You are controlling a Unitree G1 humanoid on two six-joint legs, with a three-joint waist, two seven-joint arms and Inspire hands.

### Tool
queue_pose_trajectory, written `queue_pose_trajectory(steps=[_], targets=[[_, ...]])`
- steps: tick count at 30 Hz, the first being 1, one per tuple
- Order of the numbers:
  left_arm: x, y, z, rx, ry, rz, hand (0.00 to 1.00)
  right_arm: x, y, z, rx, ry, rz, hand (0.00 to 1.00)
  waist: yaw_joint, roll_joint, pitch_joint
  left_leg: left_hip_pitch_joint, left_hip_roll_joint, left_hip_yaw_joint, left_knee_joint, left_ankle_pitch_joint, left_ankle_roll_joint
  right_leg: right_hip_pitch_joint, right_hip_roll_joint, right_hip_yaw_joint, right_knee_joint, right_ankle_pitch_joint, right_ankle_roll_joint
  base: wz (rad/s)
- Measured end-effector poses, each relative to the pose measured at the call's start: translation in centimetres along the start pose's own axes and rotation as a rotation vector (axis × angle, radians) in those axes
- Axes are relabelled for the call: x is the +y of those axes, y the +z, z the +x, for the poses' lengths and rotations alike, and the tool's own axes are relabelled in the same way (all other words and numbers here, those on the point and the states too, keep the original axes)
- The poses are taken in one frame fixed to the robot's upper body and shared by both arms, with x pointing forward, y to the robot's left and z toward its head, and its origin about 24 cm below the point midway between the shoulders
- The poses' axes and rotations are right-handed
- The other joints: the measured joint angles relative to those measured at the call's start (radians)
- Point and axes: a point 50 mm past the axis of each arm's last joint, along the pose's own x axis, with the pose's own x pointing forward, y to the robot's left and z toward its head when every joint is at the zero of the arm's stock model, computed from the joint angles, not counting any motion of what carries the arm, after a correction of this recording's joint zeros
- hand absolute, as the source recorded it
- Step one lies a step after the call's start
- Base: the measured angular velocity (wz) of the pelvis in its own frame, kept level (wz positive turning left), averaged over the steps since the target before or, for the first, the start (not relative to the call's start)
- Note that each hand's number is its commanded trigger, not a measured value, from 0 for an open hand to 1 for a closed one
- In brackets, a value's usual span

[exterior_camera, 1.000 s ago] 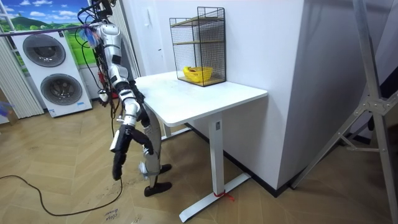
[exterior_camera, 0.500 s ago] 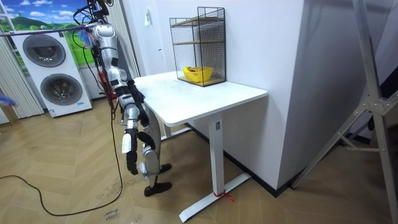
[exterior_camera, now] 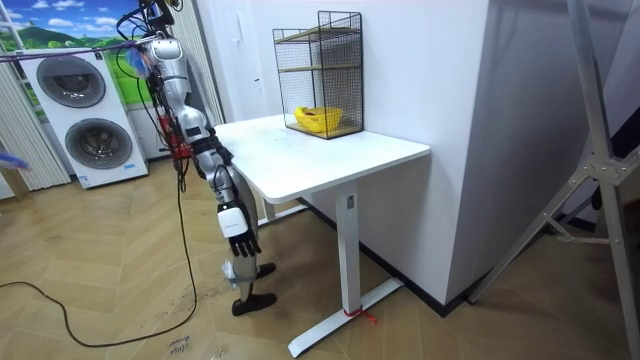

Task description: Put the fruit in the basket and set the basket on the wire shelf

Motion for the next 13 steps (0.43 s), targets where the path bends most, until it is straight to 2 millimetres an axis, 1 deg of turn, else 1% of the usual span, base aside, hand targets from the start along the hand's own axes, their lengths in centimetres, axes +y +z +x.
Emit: queue_pose_trajectory(steps=[3,7,8,10,13], targets=[[-0.3,0.1,0.0,-0.015,-0.013,0.059,0.00,0.8,0.6,-0.1,-0.035,0.047,-0.041,0.00,-0.001,0.001,0.0001,-0.010,0.000,-0.003,-0.001,0.000,0.000,-0.007,0.003,0.000,-0.012,0.008,0.000,-0.03],[-0.4,-0.2,-0.1,-0.005,-0.023,0.068,0.00,1.1,0.6,-0.1,-0.038,0.083,-0.046,0.00,0.004,0.003,-0.0001,-0.010,0.001,-0.003,0.002,0.000,0.000,-0.006,0.004,0.003,-0.013,0.010,0.000,-0.01],[-0.3,-1.0,-0.2,0.018,-0.028,0.067,0.00,1.0,0.5,-0.1,-0.035,0.093,-0.044,0.00,0.003,0.004,-0.0005,-0.010,0.001,-0.006,0.006,0.000,0.001,-0.004,0.004,0.003,-0.012,0.010,-0.001,-0.06],[-0.3,-1.4,-0.2,0.037,-0.036,0.064,0.00,1.0,0.4,-0.1,-0.029,0.106,-0.039,0.00,0.002,0.005,-0.0007,-0.010,0.000,-0.011,0.007,-0.001,0.001,-0.005,0.003,0.001,-0.012,0.009,-0.001,-0.06],[-0.2,-2.6,-0.4,0.091,-0.052,0.058,0.00,0.9,0.3,-0.1,-0.021,0.113,-0.039,0.00,0.003,0.005,-0.0006,-0.011,-0.001,-0.016,0.008,-0.004,0.006,-0.006,0.000,-0.004,-0.012,0.009,0.000,-0.03]])
